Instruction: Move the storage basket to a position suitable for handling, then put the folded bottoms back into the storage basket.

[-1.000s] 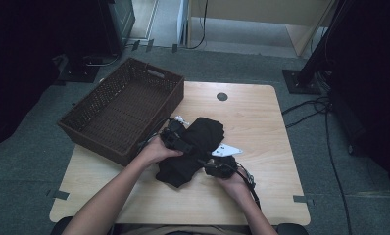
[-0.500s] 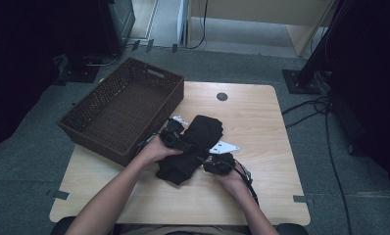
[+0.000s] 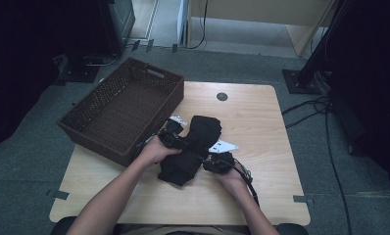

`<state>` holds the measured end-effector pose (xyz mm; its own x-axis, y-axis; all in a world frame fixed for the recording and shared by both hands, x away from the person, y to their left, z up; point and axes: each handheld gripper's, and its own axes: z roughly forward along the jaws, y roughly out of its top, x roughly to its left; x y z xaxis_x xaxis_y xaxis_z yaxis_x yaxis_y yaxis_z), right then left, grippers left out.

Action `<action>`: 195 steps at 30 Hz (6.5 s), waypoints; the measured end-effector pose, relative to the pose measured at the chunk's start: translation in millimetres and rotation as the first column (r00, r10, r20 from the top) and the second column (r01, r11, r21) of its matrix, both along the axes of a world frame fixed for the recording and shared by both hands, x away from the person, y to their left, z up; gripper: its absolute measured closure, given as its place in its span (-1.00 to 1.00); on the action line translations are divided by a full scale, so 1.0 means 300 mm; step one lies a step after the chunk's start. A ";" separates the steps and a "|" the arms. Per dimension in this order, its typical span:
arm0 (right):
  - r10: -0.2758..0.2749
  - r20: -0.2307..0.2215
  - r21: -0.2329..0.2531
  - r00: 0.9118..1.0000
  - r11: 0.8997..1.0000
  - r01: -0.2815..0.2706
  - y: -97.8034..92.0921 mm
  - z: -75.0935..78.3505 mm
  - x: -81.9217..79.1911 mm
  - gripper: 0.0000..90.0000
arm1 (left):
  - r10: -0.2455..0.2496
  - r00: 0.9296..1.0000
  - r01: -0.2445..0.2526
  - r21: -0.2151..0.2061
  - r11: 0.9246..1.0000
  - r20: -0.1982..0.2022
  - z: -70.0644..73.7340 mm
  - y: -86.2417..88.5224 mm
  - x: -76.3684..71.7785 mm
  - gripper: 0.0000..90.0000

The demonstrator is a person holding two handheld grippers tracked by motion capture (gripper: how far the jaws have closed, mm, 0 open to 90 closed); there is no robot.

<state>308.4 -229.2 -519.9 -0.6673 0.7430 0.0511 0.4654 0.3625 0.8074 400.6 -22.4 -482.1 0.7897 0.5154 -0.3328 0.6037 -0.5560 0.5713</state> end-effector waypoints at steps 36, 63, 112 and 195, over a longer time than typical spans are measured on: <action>-0.071 -0.053 -0.048 0.996 0.996 0.069 -0.062 0.003 -0.018 -0.05 | 0.007 0.994 -0.014 0.064 0.998 0.106 0.342 0.086 0.046 0.57; -0.054 -0.042 -0.062 0.998 0.997 0.051 -0.038 -0.008 -0.015 -0.04 | 0.134 0.968 -0.154 0.083 0.985 0.213 0.672 0.404 0.250 0.56; -0.078 -0.037 -0.069 0.996 0.995 0.075 -0.042 -0.009 -0.001 -0.01 | 0.294 0.948 -0.308 0.126 0.943 0.118 0.195 0.627 0.509 0.25; -0.101 -0.040 -0.066 0.994 0.993 0.098 -0.035 -0.009 0.001 -0.04 | 0.355 0.897 -0.393 0.104 0.914 0.263 0.167 0.620 0.545 0.41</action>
<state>308.8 -239.7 -522.6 -0.5879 0.8084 0.0287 0.5357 0.3625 0.7627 564.1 163.5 -432.0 0.5736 0.8171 -0.0579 0.6434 -0.4057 0.6492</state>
